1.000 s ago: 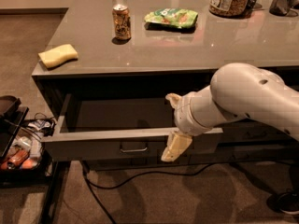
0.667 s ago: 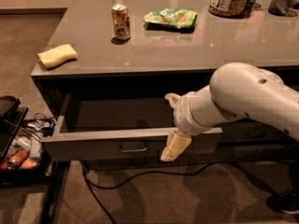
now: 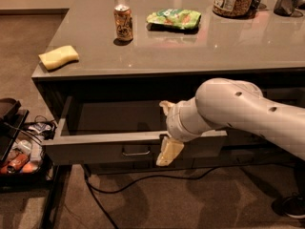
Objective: Close top drawer
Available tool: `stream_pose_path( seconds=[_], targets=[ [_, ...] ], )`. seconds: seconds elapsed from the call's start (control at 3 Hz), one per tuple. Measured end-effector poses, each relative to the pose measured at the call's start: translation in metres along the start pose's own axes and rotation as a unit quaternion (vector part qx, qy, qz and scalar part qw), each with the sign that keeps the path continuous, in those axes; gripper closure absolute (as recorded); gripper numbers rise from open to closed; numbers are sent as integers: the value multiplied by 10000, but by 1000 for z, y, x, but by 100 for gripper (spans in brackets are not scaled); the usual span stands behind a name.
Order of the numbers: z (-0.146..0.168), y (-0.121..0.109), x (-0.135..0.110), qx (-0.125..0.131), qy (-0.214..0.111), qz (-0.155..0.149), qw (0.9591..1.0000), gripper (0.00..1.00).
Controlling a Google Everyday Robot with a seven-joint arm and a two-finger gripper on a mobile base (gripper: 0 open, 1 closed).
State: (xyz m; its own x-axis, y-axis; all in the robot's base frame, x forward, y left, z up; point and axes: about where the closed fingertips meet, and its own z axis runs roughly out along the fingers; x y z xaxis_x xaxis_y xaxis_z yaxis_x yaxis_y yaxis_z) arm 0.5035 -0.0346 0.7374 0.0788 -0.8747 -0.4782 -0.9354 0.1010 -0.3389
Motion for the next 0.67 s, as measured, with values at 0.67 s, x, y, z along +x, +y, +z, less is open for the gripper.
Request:
stream_pose_path(
  seconds=[0.67],
  targets=[
    [48, -22, 5, 5, 248, -2, 9997, 0]
  ],
)
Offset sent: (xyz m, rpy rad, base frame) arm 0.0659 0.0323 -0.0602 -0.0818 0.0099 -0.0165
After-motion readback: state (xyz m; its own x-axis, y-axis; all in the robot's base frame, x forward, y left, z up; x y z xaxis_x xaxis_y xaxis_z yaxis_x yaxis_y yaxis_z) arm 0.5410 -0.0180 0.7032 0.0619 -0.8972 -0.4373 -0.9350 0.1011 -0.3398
